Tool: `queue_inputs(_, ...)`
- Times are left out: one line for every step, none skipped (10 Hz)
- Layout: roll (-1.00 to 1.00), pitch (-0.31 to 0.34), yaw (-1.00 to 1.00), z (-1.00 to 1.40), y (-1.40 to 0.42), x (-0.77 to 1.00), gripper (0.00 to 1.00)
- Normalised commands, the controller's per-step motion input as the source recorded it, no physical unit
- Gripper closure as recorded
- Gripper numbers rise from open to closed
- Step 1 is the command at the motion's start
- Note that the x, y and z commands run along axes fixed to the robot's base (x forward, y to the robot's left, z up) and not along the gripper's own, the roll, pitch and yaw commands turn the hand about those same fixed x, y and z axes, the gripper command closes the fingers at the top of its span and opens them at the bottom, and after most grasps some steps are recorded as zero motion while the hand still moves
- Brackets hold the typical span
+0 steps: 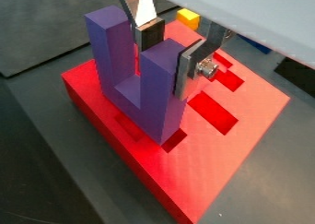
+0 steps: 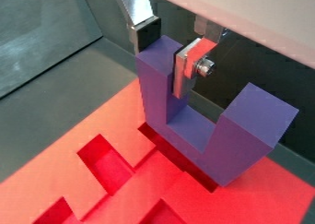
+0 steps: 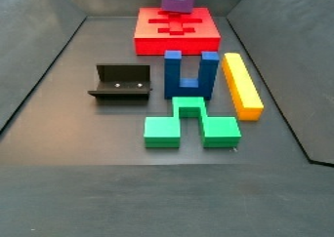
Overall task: Pick up the purple object. Move up. Place the purple object on the fixture. Regrasp the purple object. Move to above the board. Insert the purple object.
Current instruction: Insert the purple object.
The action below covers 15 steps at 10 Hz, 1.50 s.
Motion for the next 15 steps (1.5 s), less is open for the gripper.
queue_inputs(0.24, 0.131, -0.19, 0.00, -0.05, 0.20, 1.00)
queue_inputs(0.21, 0.129, -0.18, -0.06, -0.10, 0.15, 1.00)
queue_inputs(0.15, 0.116, -0.15, -0.11, -0.13, 0.12, 1.00)
queue_inputs(0.11, 0.087, -0.13, -0.15, -0.15, 0.15, 1.00)
queue_inputs(0.13, 0.087, -0.11, -0.15, -0.13, 0.19, 1.00)
queue_inputs(0.17, 0.090, -0.07, -0.12, -0.08, 0.27, 1.00)
queue_inputs(0.18, 0.096, -0.03, 0.00, 0.00, 0.36, 1.00)
queue_inputs(0.15, 0.116, -0.01, 0.00, 0.00, 0.38, 1.00)
queue_inputs(0.02, 0.091, 0.00, 0.00, 0.00, 0.08, 1.00)
queue_inputs(-0.03, 0.021, 0.00, -0.03, 0.00, 0.00, 1.00)
queue_inputs(-0.11, 0.011, 0.00, -0.12, 0.00, 0.00, 1.00)
queue_inputs(-0.19, 0.029, 0.00, -0.15, 0.00, 0.00, 1.00)
queue_inputs(-0.25, 0.031, 0.00, -0.16, 0.00, -0.03, 1.00)
queue_inputs(-0.30, 0.073, 0.00, -0.16, 0.00, -0.08, 1.00)
queue_inputs(-0.33, 0.051, 0.00, -0.14, 0.00, -0.04, 1.00)
